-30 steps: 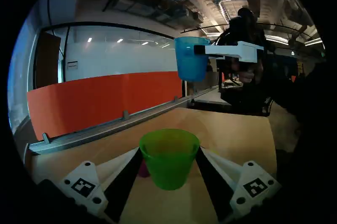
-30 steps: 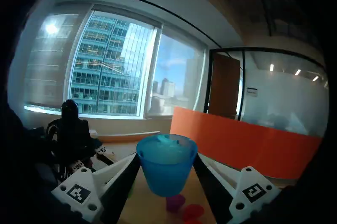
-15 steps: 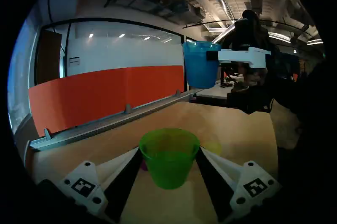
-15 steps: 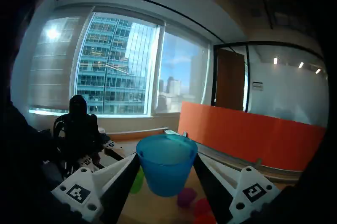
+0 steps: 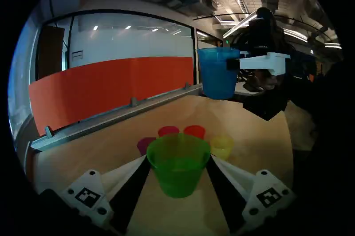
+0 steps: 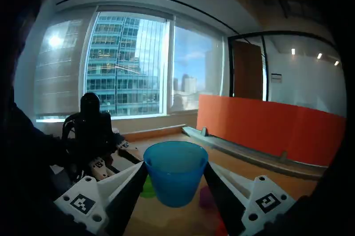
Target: Pour water
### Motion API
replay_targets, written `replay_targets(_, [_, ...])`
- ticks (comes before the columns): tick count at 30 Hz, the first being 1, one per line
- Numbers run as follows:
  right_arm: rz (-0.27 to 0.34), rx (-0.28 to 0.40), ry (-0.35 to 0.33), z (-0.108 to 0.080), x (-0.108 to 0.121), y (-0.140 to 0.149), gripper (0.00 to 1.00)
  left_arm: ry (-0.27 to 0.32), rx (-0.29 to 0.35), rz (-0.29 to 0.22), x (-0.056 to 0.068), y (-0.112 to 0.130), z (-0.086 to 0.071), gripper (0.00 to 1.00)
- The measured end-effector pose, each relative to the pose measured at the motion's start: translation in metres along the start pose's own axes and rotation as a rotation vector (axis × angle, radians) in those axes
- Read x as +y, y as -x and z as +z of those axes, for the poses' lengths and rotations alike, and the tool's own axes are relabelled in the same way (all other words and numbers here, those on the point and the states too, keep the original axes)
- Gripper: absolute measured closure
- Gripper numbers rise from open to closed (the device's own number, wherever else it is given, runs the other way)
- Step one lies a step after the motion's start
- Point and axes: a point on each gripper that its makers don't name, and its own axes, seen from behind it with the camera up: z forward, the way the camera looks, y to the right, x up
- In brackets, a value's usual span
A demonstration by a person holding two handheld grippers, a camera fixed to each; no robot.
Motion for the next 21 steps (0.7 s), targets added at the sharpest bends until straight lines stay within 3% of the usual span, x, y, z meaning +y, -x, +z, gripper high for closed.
replay_targets(21, [0.013,-0.137,-0.068,-0.004,-0.022,0.063,0.10,0.020,-0.125,-0.005,0.000,0.041,0.007,0.14])
